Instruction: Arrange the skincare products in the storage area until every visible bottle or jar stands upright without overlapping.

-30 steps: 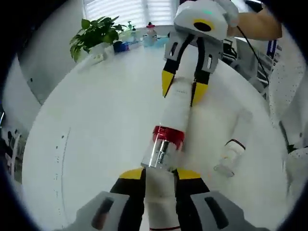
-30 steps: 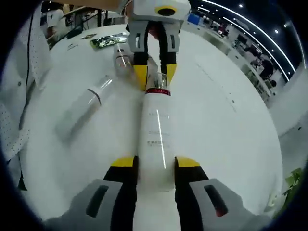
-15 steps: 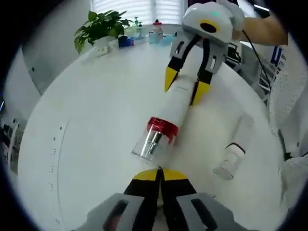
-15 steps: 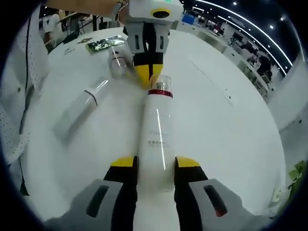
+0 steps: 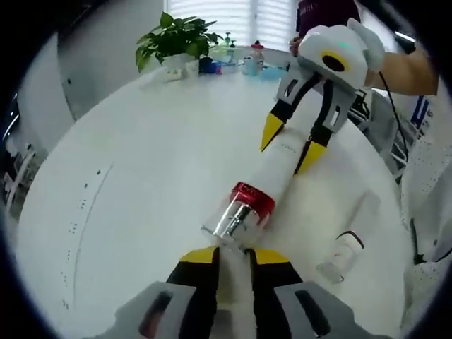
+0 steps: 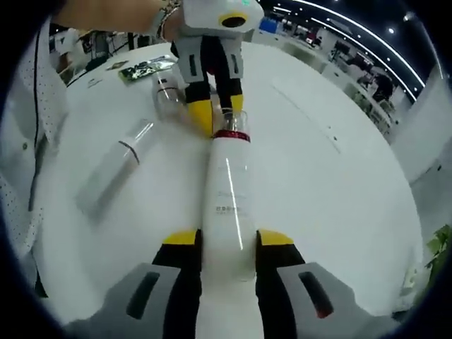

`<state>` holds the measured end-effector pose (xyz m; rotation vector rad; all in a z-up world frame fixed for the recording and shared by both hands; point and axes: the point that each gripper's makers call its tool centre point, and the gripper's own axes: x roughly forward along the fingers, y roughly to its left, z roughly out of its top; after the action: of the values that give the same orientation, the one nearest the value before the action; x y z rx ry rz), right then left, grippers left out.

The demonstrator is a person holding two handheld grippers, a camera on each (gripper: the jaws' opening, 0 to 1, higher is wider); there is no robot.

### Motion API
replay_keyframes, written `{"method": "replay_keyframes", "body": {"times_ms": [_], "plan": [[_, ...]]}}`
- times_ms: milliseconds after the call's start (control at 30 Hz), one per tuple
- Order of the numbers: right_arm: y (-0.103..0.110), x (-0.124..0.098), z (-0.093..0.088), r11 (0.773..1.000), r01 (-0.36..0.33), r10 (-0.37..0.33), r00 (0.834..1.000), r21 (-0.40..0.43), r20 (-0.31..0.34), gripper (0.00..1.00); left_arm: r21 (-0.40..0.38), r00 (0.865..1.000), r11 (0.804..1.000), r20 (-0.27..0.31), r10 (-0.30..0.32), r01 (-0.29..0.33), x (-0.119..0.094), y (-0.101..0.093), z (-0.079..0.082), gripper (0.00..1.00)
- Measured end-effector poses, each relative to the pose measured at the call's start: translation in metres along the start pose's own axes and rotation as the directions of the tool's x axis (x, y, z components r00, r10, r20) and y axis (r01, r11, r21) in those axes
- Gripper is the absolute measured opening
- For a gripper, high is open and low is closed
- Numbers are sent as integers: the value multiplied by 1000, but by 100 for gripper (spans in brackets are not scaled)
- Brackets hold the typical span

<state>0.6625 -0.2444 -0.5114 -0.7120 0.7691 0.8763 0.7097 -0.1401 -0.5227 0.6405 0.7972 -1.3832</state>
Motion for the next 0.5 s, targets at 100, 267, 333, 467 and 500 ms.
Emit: {"method": "replay_keyframes", "body": {"times_ms": [100, 267, 333, 467, 500], "plan": [[0, 0, 0, 1000, 3, -3, 1000, 1, 8, 27, 3, 1000, 1000, -9, 23, -23, 4, 0, 3, 17], [0, 1, 1, 1000, -10, 10, 1000, 6, -2, 26, -8, 999, 1000, -34, 17, -17, 3, 2, 4, 15], [0, 2, 0, 1000, -15, 15, 1000, 14, -1, 26, -9, 999, 1000, -28, 14, -15, 3, 1, 5, 15], [0, 3, 0, 999, -31, 31, 1000, 26, -3, 26, -11, 999, 1000, -38, 3, -3, 2, 1, 6, 13], [1, 3, 0, 999, -35, 36, 999, 28, -11, 26, -14, 999, 1000, -38, 0, 0, 2, 1, 6, 13]]}}
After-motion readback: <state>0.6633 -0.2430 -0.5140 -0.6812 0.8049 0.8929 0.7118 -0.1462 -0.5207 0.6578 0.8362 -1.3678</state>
